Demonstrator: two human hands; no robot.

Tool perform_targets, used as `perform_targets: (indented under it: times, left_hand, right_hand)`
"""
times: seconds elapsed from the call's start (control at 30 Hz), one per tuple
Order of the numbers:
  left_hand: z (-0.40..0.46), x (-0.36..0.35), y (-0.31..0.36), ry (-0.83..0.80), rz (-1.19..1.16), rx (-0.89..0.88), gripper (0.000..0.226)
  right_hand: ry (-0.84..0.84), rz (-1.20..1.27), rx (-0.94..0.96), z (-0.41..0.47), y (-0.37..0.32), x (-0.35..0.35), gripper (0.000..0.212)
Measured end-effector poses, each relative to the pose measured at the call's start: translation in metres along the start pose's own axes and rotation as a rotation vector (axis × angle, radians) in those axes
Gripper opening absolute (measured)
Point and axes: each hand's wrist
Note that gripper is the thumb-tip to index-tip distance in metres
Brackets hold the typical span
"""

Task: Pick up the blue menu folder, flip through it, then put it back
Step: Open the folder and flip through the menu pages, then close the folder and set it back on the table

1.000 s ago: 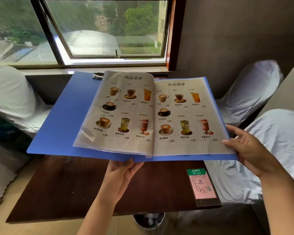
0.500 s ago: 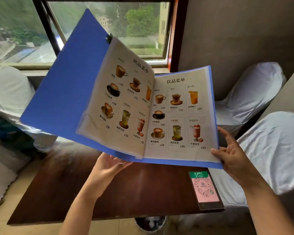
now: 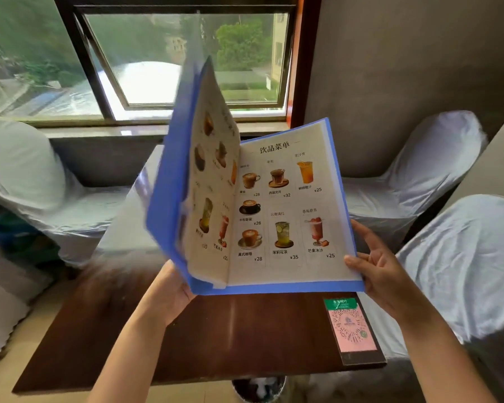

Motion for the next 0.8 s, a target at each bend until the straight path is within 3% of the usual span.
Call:
perform_targets:
  times: [0.1,0.23,0.33,0.47,0.7,0.8]
  left_hand:
    - [0.002,-0.002,0.003,-0.143,0.027,-0.121,0.027]
    - [0.004,0.0,-0.006,-0.177,-0.026,-0.178,0.026]
    - [-0.001,-0.008,-0.014,-0.127,-0.048,-0.219,0.021]
    - [-0.007,-0.015,-0.023,-0.014,-0.049,-0.259,0.018]
    - [-0.007,-0.015,-0.021,0.063,-0.018,-0.301,0.013]
    - [-0.006,-0.016,-0.022,0.125,0.026,-0.354,0.013]
  right_hand:
    - [-0.026,0.02,-0.012,0.001,-0.002,0.001,0.063]
    - [-0.058,0.169,-0.003,0.002,-0.007,0.0,0.053]
    - [-0.048,0.182,0.013,-0.001,-0.013,0.001,0.04]
    - [-0.043,0.147,0.045,-0.008,-0.021,0.005,0.041]
    - [0.075,-0.103,0.072,-0.013,-0.028,0.006,0.049]
    - [0.113,-0.223,0.073,-0.013,-0.026,0.005,0.033]
Point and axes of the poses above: each hand's wrist, its own z-axis towards the middle knuckle, its own x-axis out of the back of the hand, y = z × x, and after that the axes turned 7 degrees about y, right-handed
